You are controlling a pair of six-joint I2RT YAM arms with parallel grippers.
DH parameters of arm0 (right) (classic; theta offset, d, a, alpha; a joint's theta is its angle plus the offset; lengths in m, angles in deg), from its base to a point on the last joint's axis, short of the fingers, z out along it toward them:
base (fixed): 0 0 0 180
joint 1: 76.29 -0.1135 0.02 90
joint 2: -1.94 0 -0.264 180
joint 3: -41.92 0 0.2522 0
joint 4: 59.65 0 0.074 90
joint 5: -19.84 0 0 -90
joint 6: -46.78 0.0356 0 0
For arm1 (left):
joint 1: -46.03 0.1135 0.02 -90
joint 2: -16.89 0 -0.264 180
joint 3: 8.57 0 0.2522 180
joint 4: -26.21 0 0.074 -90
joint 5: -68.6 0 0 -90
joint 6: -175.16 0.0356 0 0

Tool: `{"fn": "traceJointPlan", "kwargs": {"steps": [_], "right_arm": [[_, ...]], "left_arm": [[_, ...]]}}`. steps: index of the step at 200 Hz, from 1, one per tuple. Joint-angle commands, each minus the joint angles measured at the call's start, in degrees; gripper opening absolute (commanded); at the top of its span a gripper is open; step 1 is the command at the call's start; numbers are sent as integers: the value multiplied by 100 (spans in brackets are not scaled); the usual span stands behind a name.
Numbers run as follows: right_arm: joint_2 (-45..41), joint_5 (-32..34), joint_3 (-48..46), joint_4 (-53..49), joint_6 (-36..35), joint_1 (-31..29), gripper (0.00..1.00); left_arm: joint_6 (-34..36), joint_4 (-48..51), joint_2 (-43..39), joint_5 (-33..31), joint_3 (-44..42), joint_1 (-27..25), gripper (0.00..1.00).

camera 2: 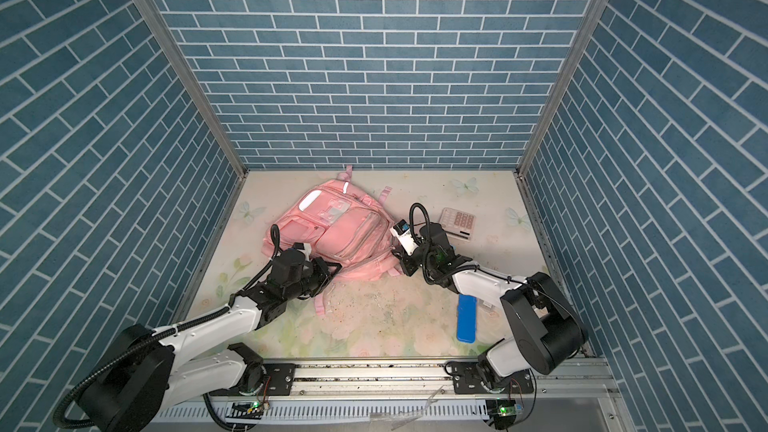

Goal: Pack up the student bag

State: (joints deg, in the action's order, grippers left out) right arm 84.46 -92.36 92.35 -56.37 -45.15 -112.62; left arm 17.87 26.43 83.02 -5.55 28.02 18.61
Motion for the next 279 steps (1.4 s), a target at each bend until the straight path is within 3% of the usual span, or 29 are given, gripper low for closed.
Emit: {"fn": "traceJointPlan", "kwargs": {"steps": [1, 29, 64, 78, 87, 103, 118, 150, 181, 215, 248, 279], "right_arm": [[-344, -675, -11, 61, -137, -293, 0], [-161, -626, 314, -224, -308, -820, 0], [307, -451, 851, -363, -270, -1165, 0], [448, -285, 1119, -605, -191, -1239, 0], [474, -239, 1192, -692, -113, -1276, 0], [450, -129, 1169, -689, -70, -1351, 0], [439, -19, 1150, -693, -36, -1401, 0], [511, 131, 1184, -714, 1, -1444, 0], [546, 230, 1220, -771, -25, -1507, 0], [566, 404, 1228, -790, -39, -1601, 0], [592, 604, 1254, -828, -110, -1746, 0], [741, 765, 1335, -1012, -396, -1988, 0]], "left_arm": [[1156, 322, 201, 115, 509, 556, 0], [1747, 594, 643, 631, 1012, 1150, 0], [2163, 913, 1032, 819, 1530, 1558, 0], [1923, 694, 904, 893, 1433, 1611, 32], [1586, 548, 664, 828, 1249, 1568, 44], [721, 417, -20, 705, 833, 1472, 59], [-172, 382, -638, 339, 451, 1078, 64], [-1591, 516, -1394, -1042, 53, -344, 66], [-2510, 539, -1232, -1709, -6, -986, 66], [-3078, 305, -675, -1805, 42, -1345, 66], [-3204, 325, -373, -2086, 23, -1483, 66], [-3192, 149, -271, -2462, -135, -1429, 50]]}}
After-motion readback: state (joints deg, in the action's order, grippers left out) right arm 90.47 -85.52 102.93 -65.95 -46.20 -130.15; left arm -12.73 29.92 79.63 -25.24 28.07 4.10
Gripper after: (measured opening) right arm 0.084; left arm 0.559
